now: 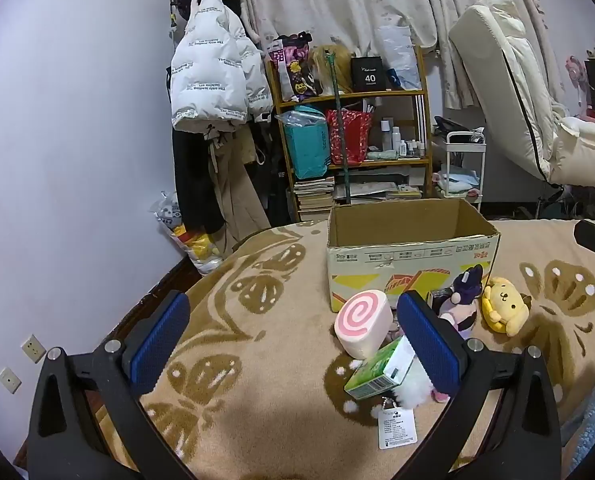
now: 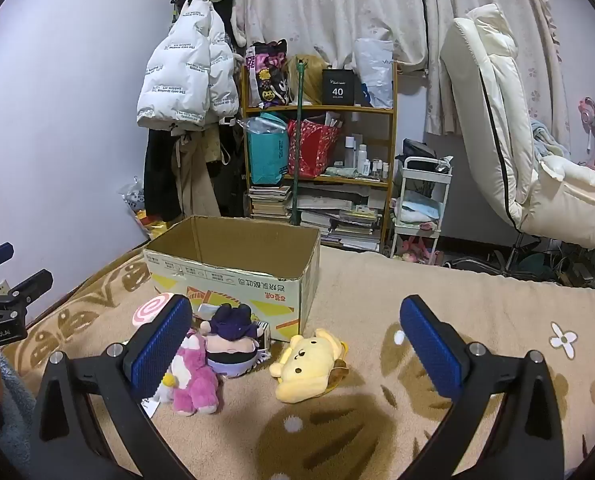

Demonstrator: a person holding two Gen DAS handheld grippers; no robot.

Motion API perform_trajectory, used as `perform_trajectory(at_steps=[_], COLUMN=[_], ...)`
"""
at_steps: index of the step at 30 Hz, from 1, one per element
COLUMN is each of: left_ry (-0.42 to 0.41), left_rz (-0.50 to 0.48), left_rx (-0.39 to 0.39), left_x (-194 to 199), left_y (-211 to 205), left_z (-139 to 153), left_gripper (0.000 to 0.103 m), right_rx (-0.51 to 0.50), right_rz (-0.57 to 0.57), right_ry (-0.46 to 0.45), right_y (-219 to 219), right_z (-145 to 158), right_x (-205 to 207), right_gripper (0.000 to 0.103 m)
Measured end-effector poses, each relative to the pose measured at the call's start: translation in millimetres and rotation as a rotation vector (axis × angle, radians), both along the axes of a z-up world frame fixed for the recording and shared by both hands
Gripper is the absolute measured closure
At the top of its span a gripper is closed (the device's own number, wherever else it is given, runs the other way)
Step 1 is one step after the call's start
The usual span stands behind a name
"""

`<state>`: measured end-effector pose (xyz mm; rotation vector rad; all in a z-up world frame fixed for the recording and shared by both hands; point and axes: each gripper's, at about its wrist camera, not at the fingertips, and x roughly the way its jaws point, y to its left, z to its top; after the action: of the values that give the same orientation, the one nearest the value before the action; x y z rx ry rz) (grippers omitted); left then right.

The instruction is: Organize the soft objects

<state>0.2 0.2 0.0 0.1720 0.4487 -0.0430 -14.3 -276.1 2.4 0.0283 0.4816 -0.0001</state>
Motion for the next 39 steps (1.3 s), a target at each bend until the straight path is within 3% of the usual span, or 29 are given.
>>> perform_trajectory(at_steps=[39], left_ry=[-0.009], left_rz=[-0.004], left_rx=[0.018], left_x=[0.8], left_y=[-1.2], left_z=[-3.3], left_gripper=[0.001], right_rx=[0.0], right_rz=[-0.001], right_ry=[-0.008], right_y=[-0.3], right_z=[-1.3], right_x=[-0.1], right_gripper=[0.0])
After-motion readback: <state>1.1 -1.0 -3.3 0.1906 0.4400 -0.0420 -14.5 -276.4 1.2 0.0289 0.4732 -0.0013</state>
